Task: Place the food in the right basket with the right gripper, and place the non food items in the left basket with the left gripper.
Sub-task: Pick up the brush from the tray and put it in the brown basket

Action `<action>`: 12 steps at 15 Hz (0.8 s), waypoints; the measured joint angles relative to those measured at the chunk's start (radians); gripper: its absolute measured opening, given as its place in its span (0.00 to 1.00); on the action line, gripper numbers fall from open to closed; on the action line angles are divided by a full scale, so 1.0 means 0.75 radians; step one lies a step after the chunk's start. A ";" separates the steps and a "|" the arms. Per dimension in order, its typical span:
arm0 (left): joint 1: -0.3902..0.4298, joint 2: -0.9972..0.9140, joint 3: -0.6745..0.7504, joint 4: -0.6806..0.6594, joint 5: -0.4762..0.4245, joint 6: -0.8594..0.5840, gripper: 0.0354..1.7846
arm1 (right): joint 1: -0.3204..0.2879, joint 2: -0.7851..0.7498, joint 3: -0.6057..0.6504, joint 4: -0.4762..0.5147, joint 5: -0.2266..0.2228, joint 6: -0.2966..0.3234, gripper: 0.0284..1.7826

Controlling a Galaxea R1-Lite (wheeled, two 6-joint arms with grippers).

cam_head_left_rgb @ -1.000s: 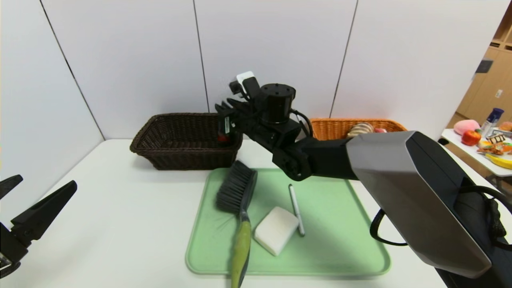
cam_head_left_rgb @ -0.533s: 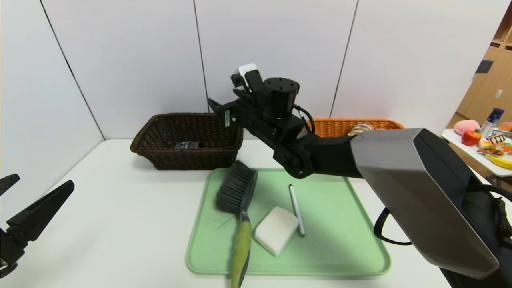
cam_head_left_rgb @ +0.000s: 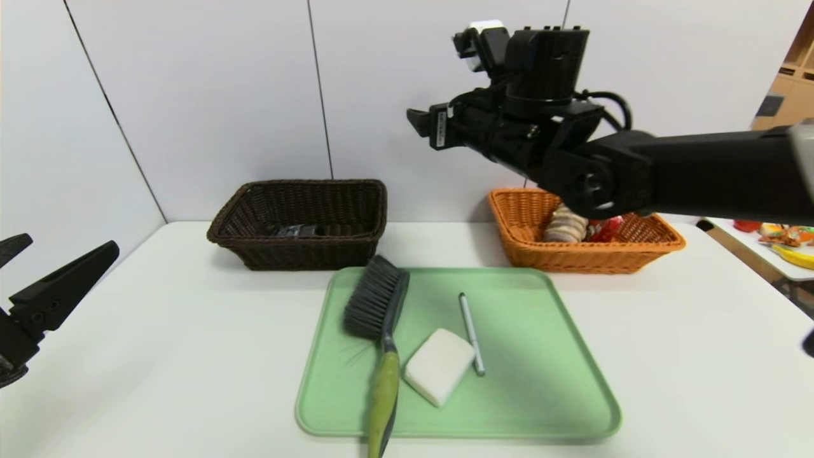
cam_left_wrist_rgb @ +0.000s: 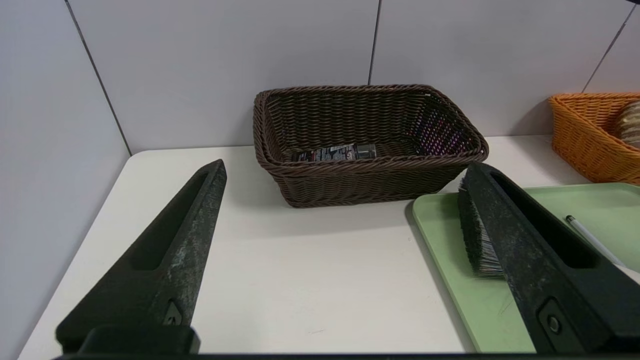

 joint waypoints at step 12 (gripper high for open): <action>-0.505 0.636 -0.360 -0.062 0.188 0.001 0.94 | 0.076 -0.525 0.489 1.072 -0.079 0.465 0.94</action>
